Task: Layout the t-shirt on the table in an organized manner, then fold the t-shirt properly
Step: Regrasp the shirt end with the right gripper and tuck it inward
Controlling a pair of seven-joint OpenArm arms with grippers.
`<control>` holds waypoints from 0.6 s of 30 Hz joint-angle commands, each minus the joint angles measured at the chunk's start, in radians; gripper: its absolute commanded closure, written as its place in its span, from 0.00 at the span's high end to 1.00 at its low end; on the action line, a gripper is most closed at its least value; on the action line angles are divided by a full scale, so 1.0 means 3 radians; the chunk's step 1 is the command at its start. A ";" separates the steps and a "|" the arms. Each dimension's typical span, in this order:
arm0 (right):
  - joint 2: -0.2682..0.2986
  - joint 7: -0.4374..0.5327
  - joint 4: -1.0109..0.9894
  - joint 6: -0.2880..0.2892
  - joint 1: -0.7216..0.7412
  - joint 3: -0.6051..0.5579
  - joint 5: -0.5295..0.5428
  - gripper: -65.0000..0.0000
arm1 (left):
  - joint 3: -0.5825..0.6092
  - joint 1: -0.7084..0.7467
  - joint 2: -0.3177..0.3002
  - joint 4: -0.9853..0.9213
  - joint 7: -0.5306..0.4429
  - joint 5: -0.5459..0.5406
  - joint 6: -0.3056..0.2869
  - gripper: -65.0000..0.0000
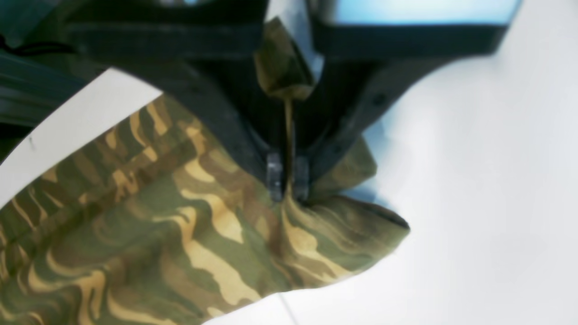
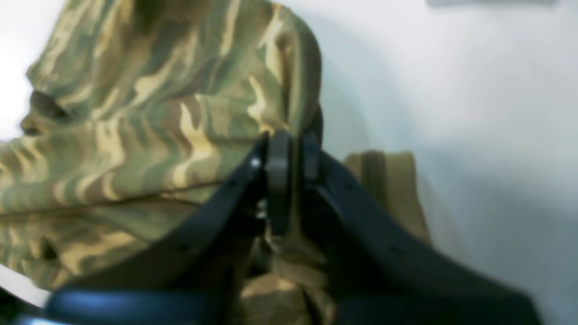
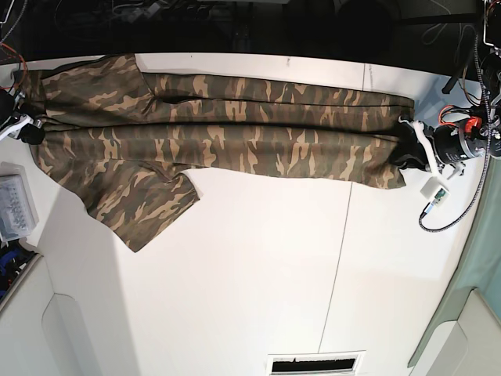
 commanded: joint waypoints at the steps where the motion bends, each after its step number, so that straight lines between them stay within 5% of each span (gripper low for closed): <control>1: 0.0104 0.0156 0.0050 -0.0015 0.0048 0.0036 0.0024 0.38 | -0.0039 -0.0033 -0.0037 0.0048 -0.0053 -0.0010 0.0007 0.00; 2: 0.0104 0.0261 0.0050 -0.0023 0.0060 0.0036 0.0025 0.49 | -0.0039 -0.0032 -0.0013 0.0048 -0.0056 0.0019 0.0007 0.00; 4: 0.0104 0.0484 0.0052 -0.0023 0.0102 0.0052 0.0024 0.57 | -0.0039 -0.0015 0.0022 0.0047 -0.0056 0.0070 0.0007 0.00; 13: -0.0112 0.0647 -0.0004 -0.0103 0.0825 0.0083 -0.0474 0.57 | -0.0039 0.0057 0.0028 0.0047 -0.0057 0.0145 0.0007 0.00; 18: -0.0172 0.0893 -0.0652 -0.0267 0.1202 -0.0011 -0.0758 0.57 | -0.0039 0.0057 0.0027 0.0047 -0.0056 0.0159 0.0007 0.00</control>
